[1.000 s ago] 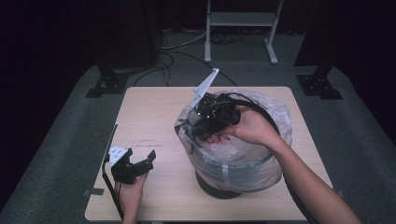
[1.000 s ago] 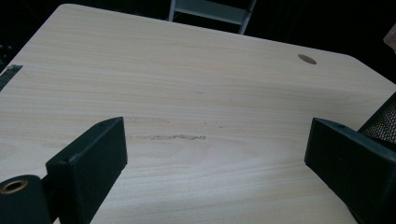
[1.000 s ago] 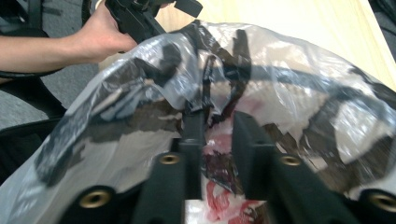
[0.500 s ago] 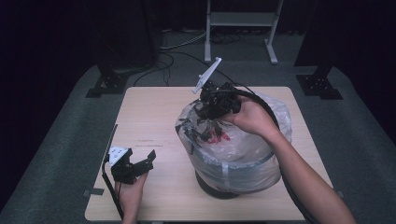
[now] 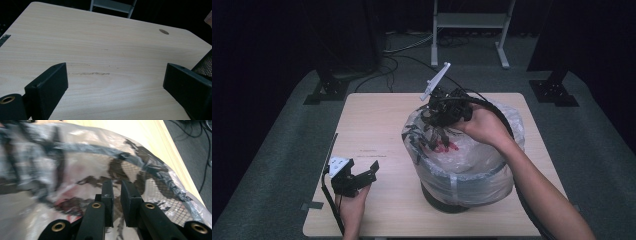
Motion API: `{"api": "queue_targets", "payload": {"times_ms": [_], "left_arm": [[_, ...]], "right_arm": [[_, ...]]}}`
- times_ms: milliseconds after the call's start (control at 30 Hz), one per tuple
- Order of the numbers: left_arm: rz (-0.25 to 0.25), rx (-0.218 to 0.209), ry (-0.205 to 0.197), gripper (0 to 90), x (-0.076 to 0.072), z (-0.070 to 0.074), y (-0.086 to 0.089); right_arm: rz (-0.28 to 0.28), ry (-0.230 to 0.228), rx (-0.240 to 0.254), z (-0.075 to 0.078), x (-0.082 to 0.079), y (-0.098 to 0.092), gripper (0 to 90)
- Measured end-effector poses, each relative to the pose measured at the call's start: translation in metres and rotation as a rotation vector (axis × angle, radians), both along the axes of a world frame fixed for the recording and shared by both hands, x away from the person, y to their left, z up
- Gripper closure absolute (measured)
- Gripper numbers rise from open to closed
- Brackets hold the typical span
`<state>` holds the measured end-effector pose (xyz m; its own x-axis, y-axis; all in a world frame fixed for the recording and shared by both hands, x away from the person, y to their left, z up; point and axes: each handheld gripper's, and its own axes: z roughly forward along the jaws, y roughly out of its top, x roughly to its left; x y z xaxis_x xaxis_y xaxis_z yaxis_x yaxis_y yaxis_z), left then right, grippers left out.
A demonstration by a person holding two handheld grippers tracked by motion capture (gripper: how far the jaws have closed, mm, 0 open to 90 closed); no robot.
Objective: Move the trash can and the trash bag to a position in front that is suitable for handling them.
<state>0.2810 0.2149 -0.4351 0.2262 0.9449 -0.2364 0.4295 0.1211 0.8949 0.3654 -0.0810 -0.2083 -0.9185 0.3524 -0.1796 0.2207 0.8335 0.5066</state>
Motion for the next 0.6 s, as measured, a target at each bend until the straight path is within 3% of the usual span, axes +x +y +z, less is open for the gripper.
{"api": "queue_targets", "payload": {"times_ms": [133, 267, 433, 600], "left_arm": [[-0.003, 0.003, 0.002, 4.7, 0.0, 0.0, -0.001], [-0.003, 0.004, 0.0, 4.7, 0.0, 0.0, -0.002], [-0.002, 0.004, 0.002, 4.7, 0.0, 0.0, 0.0], [-0.001, 0.0, -0.001, 4.7, 0.0, 0.0, 0.0]], "right_arm": [[0.066, 0.025, 0.035, 0.006, -0.013, 0.002, 80.6], [0.108, 0.038, 0.03, 0.005, -0.021, 0.009, 80.7], [0.189, 0.081, -0.026, -0.006, -0.034, 0.023, 80.7], [0.219, 0.106, -0.053, -0.011, -0.038, 0.025, 80.0]]}}
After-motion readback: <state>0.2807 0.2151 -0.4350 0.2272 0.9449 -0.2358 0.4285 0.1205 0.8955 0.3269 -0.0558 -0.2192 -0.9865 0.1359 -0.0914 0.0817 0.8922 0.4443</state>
